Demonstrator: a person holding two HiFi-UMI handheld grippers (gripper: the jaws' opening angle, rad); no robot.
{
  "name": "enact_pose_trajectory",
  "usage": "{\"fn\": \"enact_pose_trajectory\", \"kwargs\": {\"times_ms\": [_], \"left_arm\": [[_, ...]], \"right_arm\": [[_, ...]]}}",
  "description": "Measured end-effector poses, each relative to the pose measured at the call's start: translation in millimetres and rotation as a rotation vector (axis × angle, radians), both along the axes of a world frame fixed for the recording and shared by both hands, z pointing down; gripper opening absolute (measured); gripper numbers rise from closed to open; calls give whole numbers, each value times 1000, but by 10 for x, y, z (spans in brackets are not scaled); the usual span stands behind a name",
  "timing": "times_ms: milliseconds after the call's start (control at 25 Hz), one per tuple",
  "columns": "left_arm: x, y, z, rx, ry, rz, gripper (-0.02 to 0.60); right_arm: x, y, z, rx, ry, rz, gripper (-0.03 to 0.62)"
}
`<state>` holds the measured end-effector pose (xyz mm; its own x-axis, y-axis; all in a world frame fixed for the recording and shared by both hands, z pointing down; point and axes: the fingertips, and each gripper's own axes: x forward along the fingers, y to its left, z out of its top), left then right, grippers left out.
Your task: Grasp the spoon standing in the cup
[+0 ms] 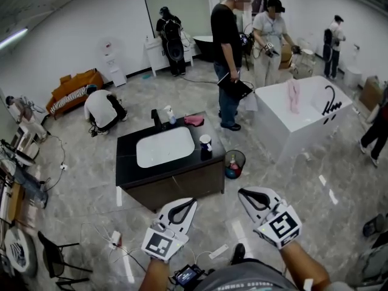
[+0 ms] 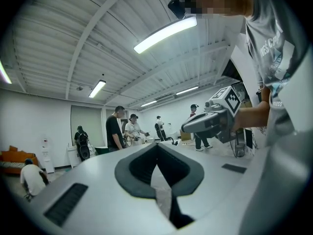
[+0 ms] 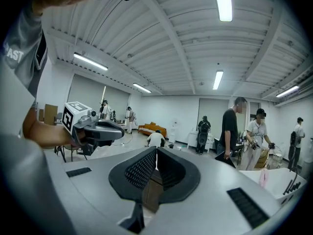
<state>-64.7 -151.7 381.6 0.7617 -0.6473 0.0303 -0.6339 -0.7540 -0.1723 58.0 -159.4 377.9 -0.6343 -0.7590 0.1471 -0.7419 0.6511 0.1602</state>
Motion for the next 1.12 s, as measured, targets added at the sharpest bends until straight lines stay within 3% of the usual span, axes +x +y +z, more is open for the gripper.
{"fn": "enact_pose_trajectory", "kwargs": {"times_ms": [600,1120], "left_arm": [[610,-788,-45,11,-56,-93,2],[829,-950,-136,21,-79,-90,2]], "right_arm": [[433,-844,53,-4,-31,-137,32],[705,-1003,49,-3,-53,-131,32]]}}
